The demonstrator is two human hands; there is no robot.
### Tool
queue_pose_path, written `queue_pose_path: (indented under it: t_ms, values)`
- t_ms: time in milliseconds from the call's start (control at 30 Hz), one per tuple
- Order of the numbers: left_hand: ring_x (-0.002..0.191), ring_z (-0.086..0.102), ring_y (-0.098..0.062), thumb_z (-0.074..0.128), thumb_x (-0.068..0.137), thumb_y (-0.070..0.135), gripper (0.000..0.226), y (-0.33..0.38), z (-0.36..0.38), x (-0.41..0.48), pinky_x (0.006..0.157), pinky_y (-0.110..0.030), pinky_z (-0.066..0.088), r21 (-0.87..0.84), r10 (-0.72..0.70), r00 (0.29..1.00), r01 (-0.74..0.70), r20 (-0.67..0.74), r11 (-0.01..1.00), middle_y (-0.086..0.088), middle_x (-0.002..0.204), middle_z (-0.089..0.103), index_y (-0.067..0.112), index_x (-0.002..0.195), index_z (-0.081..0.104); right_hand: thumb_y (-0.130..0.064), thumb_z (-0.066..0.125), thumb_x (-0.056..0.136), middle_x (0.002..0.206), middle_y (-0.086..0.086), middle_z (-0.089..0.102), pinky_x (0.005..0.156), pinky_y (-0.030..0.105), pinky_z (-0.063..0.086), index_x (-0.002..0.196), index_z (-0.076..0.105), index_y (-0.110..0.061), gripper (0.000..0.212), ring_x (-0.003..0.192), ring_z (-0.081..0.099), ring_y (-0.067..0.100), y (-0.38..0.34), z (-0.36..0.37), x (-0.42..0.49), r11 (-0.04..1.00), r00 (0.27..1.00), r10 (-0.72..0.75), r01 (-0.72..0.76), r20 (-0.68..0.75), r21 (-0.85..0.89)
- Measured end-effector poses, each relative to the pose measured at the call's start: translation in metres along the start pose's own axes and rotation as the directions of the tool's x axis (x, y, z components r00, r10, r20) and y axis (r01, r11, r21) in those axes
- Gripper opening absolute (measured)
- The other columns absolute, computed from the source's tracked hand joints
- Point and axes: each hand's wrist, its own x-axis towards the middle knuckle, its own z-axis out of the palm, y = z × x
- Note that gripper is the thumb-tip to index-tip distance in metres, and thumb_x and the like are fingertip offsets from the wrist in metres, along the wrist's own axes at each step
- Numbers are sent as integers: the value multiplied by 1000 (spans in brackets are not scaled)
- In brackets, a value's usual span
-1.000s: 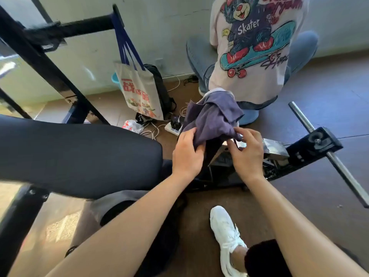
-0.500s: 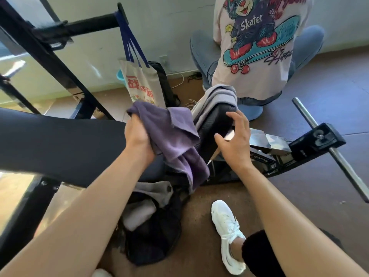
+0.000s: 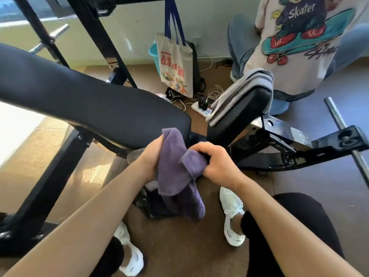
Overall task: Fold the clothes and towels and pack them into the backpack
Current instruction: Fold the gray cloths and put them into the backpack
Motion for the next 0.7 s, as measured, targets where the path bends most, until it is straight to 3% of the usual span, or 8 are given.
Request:
queue_pose_path:
  t_ms: [100, 200, 233, 333, 433, 567, 633, 700]
  values:
    - [69, 59, -13, 34, 108, 27, 41, -26, -29, 1, 72, -27, 47, -40, -65, 995, 69, 80, 997, -7, 78, 57, 15, 78, 60, 8, 62, 76, 75, 6, 65, 67, 26, 49, 85, 67, -2, 14, 74, 58, 7, -19, 17, -20, 971, 994, 101, -107, 37, 215]
    - [96, 67, -17, 46, 106, 20, 27, -60, -65, -13, 94, -33, 52, 176, 76, 996, -82, 40, 981, -8, 104, 74, 14, 101, 72, 7, 55, 86, 74, 0, 65, 67, 24, 47, 81, 70, -11, 23, 74, 55, 6, -34, 35, -38, 890, 969, 247, -237, 27, 389]
    - [104, 68, -19, 49, 104, 15, 24, -69, -72, -22, 93, -32, 52, 223, 128, 991, -133, 34, 966, -10, 113, 74, 13, 109, 72, 6, 55, 89, 80, 3, 70, 72, 27, 50, 86, 73, -15, 28, 79, 59, 8, -38, 42, -43, 858, 953, 303, -281, 19, 431]
    - [112, 67, -19, 53, 99, 4, 26, -98, -91, -58, 83, -19, 52, 276, 247, 968, -228, -38, 934, -7, 116, 72, 11, 120, 68, -6, 62, 88, 90, 15, 73, 78, 37, 52, 96, 72, -7, 13, 84, 63, 14, -42, 59, -59, 859, 926, 377, -344, -14, 380]
    - [115, 63, -5, 55, 96, 27, 34, -126, -103, -97, 92, -15, 47, 333, 381, 909, -417, 171, 845, 3, 122, 70, 17, 128, 63, -6, 66, 89, 82, 16, 70, 73, 37, 51, 92, 68, -1, 6, 78, 61, 13, -46, 77, -73, 886, 915, 401, -401, 52, 233]
    - [117, 60, 2, 69, 82, 41, 60, -139, -103, -120, 97, -14, 45, 275, 347, 846, -475, 406, 836, 9, 125, 66, 23, 137, 54, 0, 59, 94, 84, 13, 70, 65, 25, 52, 103, 70, 3, 14, 74, 64, 12, -58, 99, -90, 824, 864, 478, -504, 160, 258]
    - [115, 60, 1, 77, 82, 33, 62, -146, -105, -118, 97, -14, 45, 332, 391, 832, -525, 393, 784, 1, 128, 66, 19, 138, 54, -1, 59, 95, 94, 22, 72, 75, 29, 55, 108, 69, 4, 17, 82, 67, 15, -60, 105, -94, 742, 827, 524, -561, 205, 367]
    - [105, 64, -1, 78, 84, 21, 50, -154, -113, -110, 93, -18, 47, 380, 505, 815, -580, 285, 721, -6, 117, 71, 11, 130, 62, -7, 65, 90, 100, 25, 72, 86, 39, 53, 105, 70, -1, 18, 92, 65, 22, -57, 108, -96, 711, 820, 519, -571, 241, 411]
